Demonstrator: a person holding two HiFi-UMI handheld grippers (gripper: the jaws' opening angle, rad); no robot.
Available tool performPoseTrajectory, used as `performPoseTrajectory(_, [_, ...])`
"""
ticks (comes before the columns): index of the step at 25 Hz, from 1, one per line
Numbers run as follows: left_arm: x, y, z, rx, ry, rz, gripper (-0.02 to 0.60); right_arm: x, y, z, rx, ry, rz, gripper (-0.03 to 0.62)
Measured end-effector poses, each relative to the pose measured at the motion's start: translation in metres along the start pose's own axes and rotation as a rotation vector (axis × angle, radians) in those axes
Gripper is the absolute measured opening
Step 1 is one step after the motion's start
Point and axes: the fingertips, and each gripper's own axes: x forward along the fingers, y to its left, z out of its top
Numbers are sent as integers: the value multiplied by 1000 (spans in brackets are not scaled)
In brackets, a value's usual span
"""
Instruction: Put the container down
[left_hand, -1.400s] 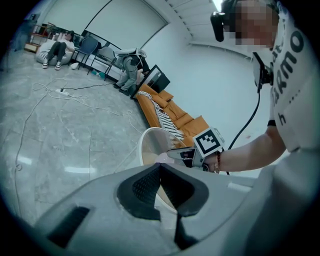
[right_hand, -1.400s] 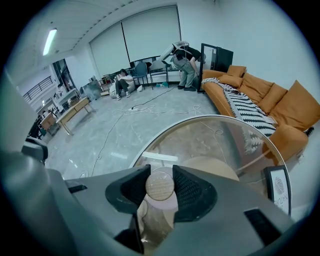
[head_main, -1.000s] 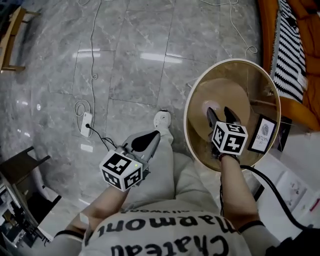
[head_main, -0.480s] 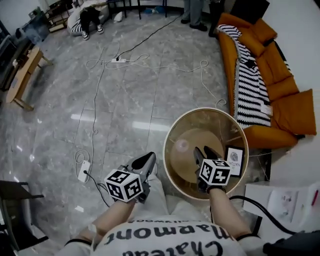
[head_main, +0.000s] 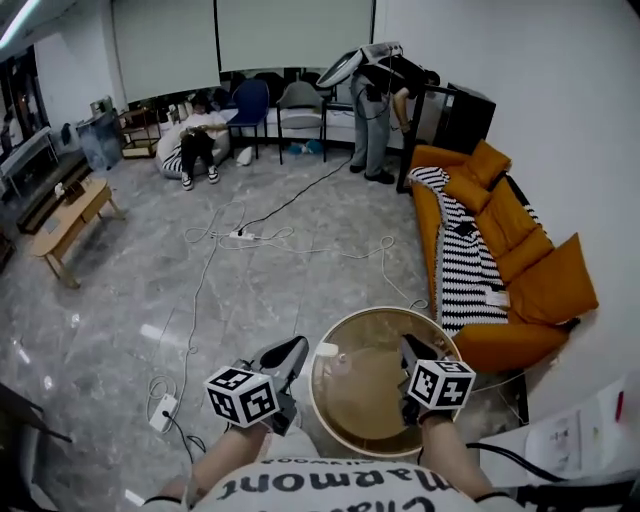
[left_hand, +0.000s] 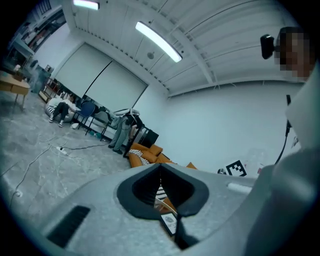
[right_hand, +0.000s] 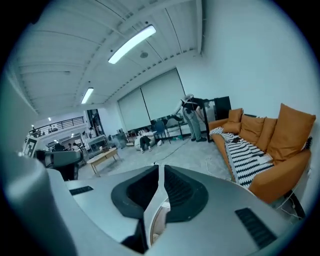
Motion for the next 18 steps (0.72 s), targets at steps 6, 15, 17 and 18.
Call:
performPoseTrajectory(6, [-36,-67,28,64,-109,-58,15,-80,25,48,-169,-136,48,40])
performPoseTrajectory(15, [-80,-115,30,99,-151,-71,15,-134,36,47,-240,-170,26,28])
performPoseTrajectory(17, [-84,-120,30,103,-158,-78,15,-140,35,45,-239,-169,20,28])
performPoseTrajectory(18, [-86,-123,32,107,-161,-81,15,-143,34,46,-241,-170,15,28])
